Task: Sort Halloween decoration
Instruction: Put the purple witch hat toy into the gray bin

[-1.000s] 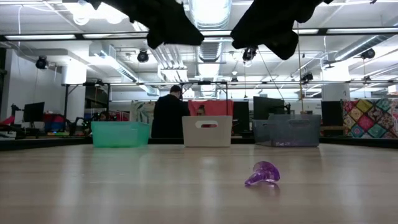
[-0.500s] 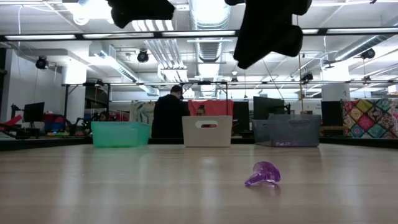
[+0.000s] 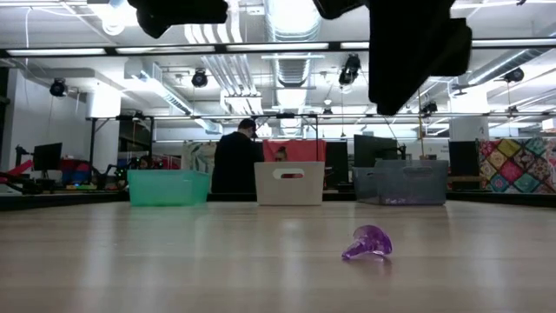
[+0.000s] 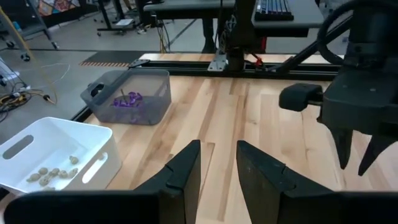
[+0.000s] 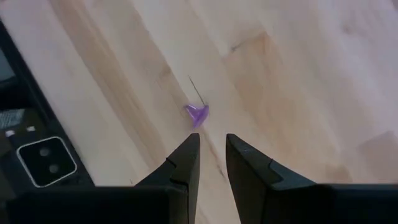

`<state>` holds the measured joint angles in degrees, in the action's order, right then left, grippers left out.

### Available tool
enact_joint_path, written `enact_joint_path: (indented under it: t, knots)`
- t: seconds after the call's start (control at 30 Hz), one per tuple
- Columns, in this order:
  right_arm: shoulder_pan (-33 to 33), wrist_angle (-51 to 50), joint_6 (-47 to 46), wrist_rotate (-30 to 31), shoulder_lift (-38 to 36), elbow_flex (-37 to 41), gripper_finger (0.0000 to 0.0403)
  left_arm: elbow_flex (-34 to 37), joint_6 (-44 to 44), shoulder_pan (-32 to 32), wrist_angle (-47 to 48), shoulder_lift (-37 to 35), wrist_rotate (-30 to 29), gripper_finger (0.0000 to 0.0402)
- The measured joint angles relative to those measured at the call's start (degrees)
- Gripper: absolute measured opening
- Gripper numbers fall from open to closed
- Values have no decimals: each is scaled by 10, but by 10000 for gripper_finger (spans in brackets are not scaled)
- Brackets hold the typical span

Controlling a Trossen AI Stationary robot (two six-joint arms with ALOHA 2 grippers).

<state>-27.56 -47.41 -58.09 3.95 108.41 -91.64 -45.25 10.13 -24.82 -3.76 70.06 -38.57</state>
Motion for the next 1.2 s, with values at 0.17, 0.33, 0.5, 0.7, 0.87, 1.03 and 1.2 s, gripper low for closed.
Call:
enact_joint_path:
  t: [0.17, 0.33, 0.5, 0.7, 0.87, 1.03, 1.2]
  knots:
    - [-8, -3, -48, 0, 13, 0, 68, 0, -7, 1, -4, 0, -1, 86]
    - [-16, 10, -51, -4, 31, 0, 69, 0, -8, 1, -5, 0, -13, 86]
    - [-17, 39, -41, -14, 55, 0, 93, 0, -7, 2, -7, 2, -15, 86]
    - [-15, 44, -39, -14, 70, 0, 128, 0, -2, 2, -10, 5, -16, 86]
    - [-12, 48, -36, -10, 77, 0, 141, 1, 3, 2, -11, 9, -16, 86]
    - [-9, 65, -27, -8, 88, 0, 137, 1, 9, 2, -11, 9, -16, 86]
    - [-7, 82, -22, -9, 108, 0, 132, 1, 9, 2, -13, 13, -16, 86]
